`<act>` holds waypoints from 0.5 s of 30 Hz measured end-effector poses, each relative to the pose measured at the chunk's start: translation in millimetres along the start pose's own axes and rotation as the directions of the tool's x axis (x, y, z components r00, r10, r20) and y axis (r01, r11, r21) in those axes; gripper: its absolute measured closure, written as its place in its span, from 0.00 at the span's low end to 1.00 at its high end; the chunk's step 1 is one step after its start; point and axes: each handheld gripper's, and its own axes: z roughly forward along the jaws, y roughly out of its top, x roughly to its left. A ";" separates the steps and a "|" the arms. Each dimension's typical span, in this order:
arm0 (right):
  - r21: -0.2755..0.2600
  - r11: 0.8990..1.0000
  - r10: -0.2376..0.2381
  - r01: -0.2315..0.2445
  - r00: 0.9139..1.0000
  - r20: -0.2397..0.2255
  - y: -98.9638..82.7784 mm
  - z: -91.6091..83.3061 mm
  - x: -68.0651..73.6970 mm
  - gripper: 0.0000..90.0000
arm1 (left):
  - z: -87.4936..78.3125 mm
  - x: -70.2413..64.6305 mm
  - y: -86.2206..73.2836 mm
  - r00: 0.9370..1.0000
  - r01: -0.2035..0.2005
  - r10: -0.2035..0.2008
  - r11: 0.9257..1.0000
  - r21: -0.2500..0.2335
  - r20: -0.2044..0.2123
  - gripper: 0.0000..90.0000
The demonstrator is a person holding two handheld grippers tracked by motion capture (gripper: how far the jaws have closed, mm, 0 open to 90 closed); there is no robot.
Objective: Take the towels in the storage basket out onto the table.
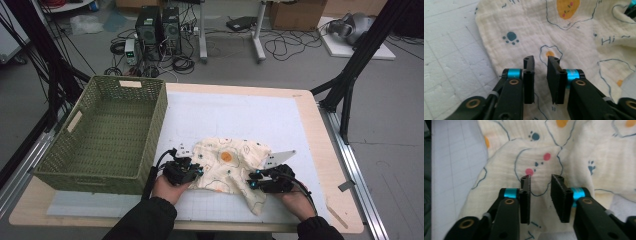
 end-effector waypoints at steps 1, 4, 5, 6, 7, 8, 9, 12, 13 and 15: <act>-0.008 1.000 -0.006 0.006 1.000 0.003 0.1 0.4 0.1 0.86 | -0.8 1.0 -0.3 1.000 0.007 -0.007 1.000 0.002 0.006 0.95; -0.004 1.000 -0.014 0.014 1.000 -0.019 0.4 0.6 0.2 0.96 | -4.1 -0.6 -2.0 1.000 -0.002 0.002 1.000 0.011 -0.003 0.99; -0.002 1.000 -0.017 0.017 1.000 -0.022 0.4 0.1 0.7 0.97 | -5.7 -1.8 -3.0 1.000 -0.007 0.007 1.000 0.013 -0.006 0.99; 0.000 1.000 -0.019 0.019 0.999 -0.027 0.2 -0.2 1.1 0.98 | -7.8 -3.1 -4.3 1.000 -0.013 0.013 1.000 0.018 -0.008 0.99; 0.002 1.000 -0.017 0.017 0.999 -0.034 -0.1 -0.8 2.2 0.98 | -9.9 -4.2 -5.9 1.000 -0.015 0.015 1.000 0.022 -0.007 0.99; 0.001 1.000 -0.019 0.019 0.999 -0.041 -0.4 -1.4 3.6 0.98 | -12.6 -4.9 -7.5 1.000 -0.017 0.018 0.999 0.029 -0.008 0.99; 0.001 1.000 -0.024 0.024 0.999 -0.044 -0.6 -1.9 5.0 0.98 | -15.6 -5.6 -9.3 1.000 -0.019 0.019 0.999 0.030 -0.008 0.99; 0.009 0.999 -0.037 0.038 0.997 -0.062 -2.1 -3.7 10.7 0.98 | -24.5 -7.8 -15.6 1.000 -0.020 0.020 0.999 0.035 -0.002 0.99; 0.008 0.999 -0.043 0.043 0.997 -0.065 -2.8 -5.1 12.0 0.98 | -27.4 -8.7 -17.8 1.000 -0.017 0.017 0.999 0.033 0.001 0.99; 0.002 0.999 -0.045 0.045 0.996 -0.081 -3.9 -8.1 15.8 0.98 | -33.7 -11.0 -21.5 1.000 -0.014 0.013 0.999 0.032 0.012 0.99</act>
